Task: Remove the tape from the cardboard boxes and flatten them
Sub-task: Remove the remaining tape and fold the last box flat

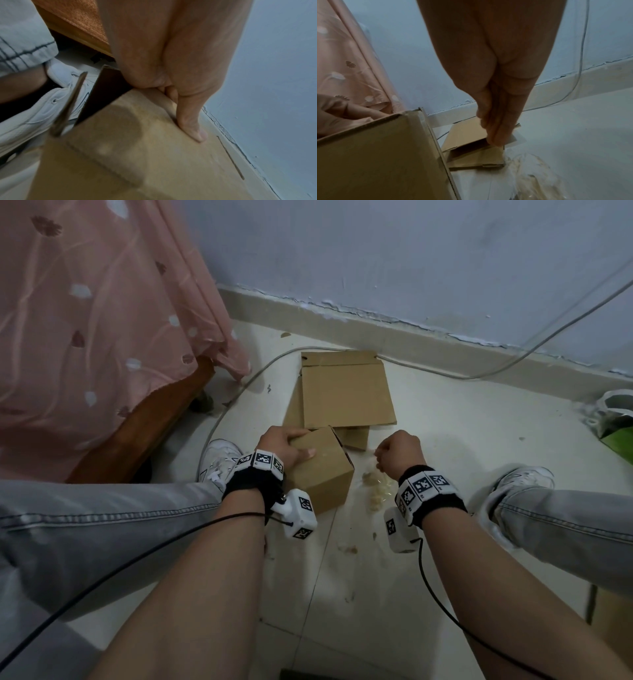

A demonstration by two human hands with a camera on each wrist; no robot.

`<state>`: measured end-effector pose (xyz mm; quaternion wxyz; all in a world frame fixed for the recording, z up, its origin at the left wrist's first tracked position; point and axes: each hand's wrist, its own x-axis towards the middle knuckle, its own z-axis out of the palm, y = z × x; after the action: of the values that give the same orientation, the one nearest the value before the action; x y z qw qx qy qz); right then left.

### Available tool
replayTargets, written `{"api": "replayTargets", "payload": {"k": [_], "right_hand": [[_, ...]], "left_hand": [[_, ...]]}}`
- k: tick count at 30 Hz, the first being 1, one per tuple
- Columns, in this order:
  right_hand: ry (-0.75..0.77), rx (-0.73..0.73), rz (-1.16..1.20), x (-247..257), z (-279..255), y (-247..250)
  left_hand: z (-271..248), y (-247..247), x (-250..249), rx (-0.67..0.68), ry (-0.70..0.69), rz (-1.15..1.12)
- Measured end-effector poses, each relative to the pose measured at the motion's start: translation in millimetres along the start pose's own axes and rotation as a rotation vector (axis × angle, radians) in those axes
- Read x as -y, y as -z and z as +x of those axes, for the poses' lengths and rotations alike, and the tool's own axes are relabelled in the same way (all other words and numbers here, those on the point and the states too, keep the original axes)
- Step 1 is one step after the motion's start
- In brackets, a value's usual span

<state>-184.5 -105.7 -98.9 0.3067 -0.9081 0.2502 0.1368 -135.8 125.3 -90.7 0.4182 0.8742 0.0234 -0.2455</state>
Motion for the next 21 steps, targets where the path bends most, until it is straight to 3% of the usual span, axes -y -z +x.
{"api": "replayTargets", "payload": {"k": [6, 13, 18, 21], "right_hand": [[-0.066, 0.180, -0.181, 1, -3, -13], [-0.103, 0.063, -0.175, -12, 3, -22], [-0.081, 0.148, -0.102, -19, 4, -17], [-0.085, 0.103, -0.139, -26, 1, -20]], "left_hand": [[1, -1, 1, -0.002, -0.001, 0.025], [0, 0, 0, 0.006, 0.002, 0.029], [-10, -2, 4, 0.015, 0.004, 0.036], [-23, -10, 7, -0.033, 0.027, 0.090]]}}
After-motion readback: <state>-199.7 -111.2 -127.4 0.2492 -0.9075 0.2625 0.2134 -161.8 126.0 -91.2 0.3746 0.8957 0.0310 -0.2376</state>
